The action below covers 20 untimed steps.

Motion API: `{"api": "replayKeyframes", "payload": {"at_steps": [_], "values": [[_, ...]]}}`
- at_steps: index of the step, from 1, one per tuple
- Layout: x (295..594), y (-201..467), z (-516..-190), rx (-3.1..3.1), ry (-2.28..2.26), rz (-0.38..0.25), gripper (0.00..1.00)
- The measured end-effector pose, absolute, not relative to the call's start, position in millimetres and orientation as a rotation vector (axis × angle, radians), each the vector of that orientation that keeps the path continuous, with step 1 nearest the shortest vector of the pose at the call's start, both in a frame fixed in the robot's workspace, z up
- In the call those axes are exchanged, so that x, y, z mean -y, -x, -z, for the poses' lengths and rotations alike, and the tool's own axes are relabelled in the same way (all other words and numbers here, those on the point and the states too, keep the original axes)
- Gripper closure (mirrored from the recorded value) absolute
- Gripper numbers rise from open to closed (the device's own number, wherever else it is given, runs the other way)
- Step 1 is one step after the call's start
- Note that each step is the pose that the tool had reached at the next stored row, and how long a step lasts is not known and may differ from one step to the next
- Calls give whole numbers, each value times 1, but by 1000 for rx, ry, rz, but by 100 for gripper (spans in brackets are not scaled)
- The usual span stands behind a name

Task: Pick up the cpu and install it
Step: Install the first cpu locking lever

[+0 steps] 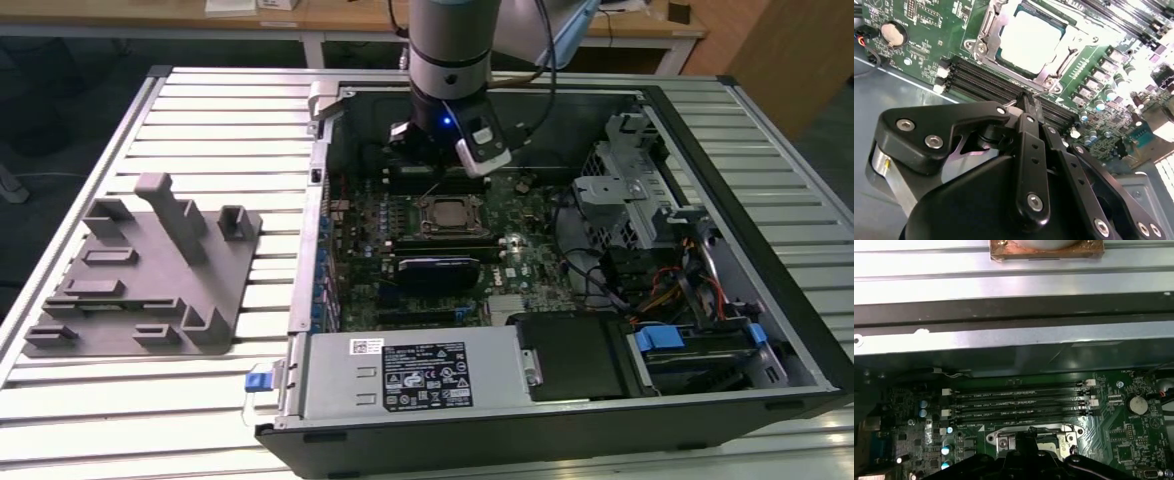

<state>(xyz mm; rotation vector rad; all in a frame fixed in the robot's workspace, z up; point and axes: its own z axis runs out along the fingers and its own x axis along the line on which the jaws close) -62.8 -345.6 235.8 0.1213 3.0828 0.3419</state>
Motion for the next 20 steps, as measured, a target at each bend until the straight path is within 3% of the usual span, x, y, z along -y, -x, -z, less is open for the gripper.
{"api": "replayKeyframes", "payload": {"at_steps": [20], "values": [[337,60,-222,-3082,-121,-342,89]]}}
